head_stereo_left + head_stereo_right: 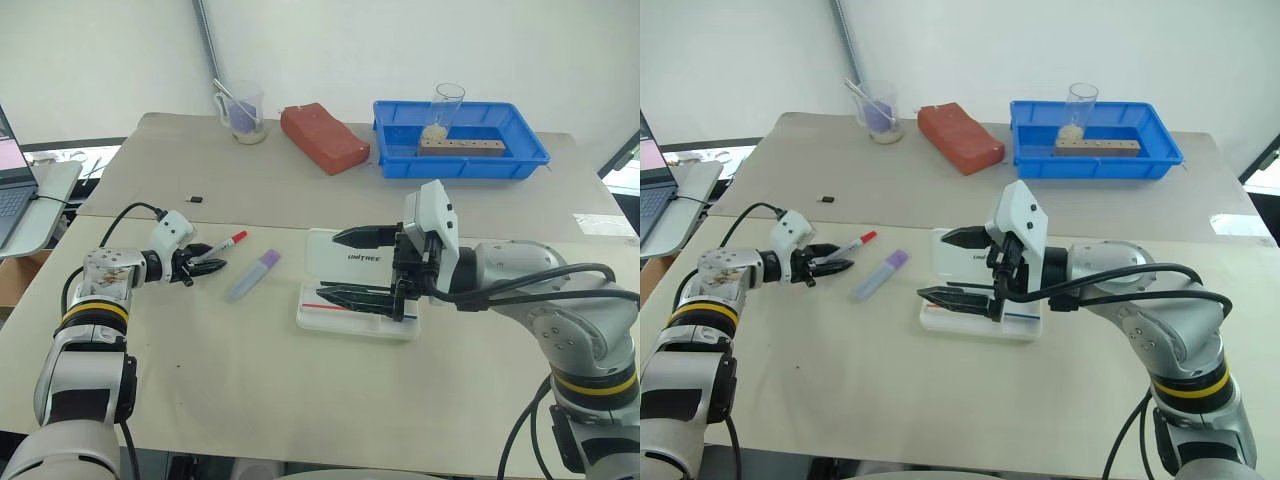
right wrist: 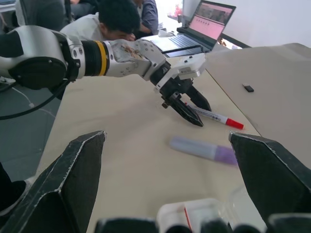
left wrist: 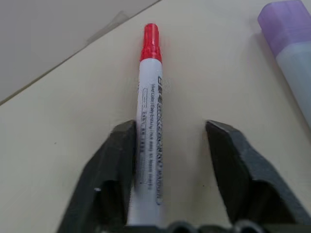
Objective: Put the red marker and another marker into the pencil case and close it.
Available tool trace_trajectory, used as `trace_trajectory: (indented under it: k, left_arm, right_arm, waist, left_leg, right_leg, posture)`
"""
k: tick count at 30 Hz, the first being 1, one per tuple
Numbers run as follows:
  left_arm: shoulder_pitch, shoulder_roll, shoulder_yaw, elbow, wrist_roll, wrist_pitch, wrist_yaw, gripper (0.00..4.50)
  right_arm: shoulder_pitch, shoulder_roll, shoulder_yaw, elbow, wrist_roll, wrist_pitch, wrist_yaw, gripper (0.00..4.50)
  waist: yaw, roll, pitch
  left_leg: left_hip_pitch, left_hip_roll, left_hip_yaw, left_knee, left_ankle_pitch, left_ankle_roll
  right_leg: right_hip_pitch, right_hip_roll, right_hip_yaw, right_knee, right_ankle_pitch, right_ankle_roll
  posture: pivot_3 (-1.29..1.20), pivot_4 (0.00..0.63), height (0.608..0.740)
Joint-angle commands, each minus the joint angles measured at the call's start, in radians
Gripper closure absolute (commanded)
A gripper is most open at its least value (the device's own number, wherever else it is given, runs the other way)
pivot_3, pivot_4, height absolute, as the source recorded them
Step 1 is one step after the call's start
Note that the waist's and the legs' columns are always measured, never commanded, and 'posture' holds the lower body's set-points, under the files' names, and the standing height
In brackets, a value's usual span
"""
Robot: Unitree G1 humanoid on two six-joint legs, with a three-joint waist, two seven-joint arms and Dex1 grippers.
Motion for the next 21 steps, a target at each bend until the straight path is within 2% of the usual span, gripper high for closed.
trace_trajectory:
  k: [1, 3, 8, 13, 16, 19, 21]
  left_arm:
    - [-0.027, 0.013, -0.001, 0.018, 0.02, -0.027, -0.002, 3.79]
    - [-0.03, 0.015, 0.002, 0.023, 0.02, -0.026, -0.008, 4.38]
    - [-0.046, 0.041, 0.027, -0.029, 0.015, -0.049, 0.041, 4.37]
    - [-0.01, 0.077, 0.013, -0.505, -0.097, 0.161, -0.139, 4.37]
    - [0.052, 0.115, -0.027, -0.809, -0.155, 0.3, -0.216, 4.37]
    - [0.098, 0.134, -0.083, -1.042, -0.195, 0.38, -0.275, 4.37]
    - [0.109, 0.109, -0.126, -1.123, -0.185, 0.377, -0.268, 4.37]
  right_arm:
    - [-0.019, 0.005, -0.015, -0.016, -0.011, -0.009, -0.021, 0.0]
    - [-0.023, 0.006, -0.01, -0.017, -0.021, -0.01, -0.029, 0.0]
    - [0.009, -0.019, -0.032, -0.029, -0.054, -0.025, -0.044, 0.0]
    - [0.154, -0.118, -0.143, -0.073, -0.037, -0.025, -0.009, 0.0]
    - [0.248, -0.169, -0.204, -0.098, -0.025, -0.03, 0.018, 0.0]
    - [0.349, -0.212, -0.275, -0.128, -0.008, -0.03, 0.051, 0.0]
    - [0.386, -0.229, -0.305, -0.138, 0.009, -0.028, 0.058, 0.0]
  waist:
    - [-0.001, 0.0, 0.0]
    - [-0.002, 0.0, 0.0]
    - [-0.004, 0.0, 0.0]
    - [0.011, -0.001, 0.0]
    - [0.006, 0.003, -0.003]
    - [0.001, 0.005, -0.004]
    - [-0.001, 0.005, -0.004]
  left_leg:
    - [0.0, 0.0, 0.0, 0.0, 0.0, 0.0]
    - [0.0, 0.001, 0.0, 0.0, 0.0, 0.0]
    - [0.0, 0.001, 0.0, 0.0, 0.0, 0.0]
    - [-0.003, 0.001, 0.0, 0.0, 0.0, -0.001]
    - [-0.003, 0.0, 0.002, 0.001, 0.0, -0.001]
    - [0.0, 0.0, 0.001, 0.001, 0.0, -0.001]
    - [0.0, 0.001, 0.0, 0.001, 0.0, -0.001]
  right_leg:
    - [0.0, 0.001, 0.0, 0.0, 0.0, 0.0]
    - [0.0, 0.001, 0.0, 0.0, 0.0, 0.0]
    - [0.0, 0.001, 0.0, 0.0, 0.0, -0.001]
    - [0.0, 0.001, 0.0, -0.001, -0.001, -0.001]
    - [0.001, -0.001, 0.002, -0.002, -0.001, -0.001]
    - [0.003, 0.0, 0.002, -0.002, -0.001, -0.001]
    - [0.003, 0.002, 0.003, -0.001, -0.001, -0.002]
  posture:
    - [0.0, 0.15, 0.74]
    - [0.0, 0.15, 0.74]
    - [0.0, 0.15, 0.74]
    - [0.0, 0.15, 0.74]
    - [0.0, 0.15, 0.74]
    - [0.0, 0.15, 0.74]
    - [0.0, 0.15, 0.74]
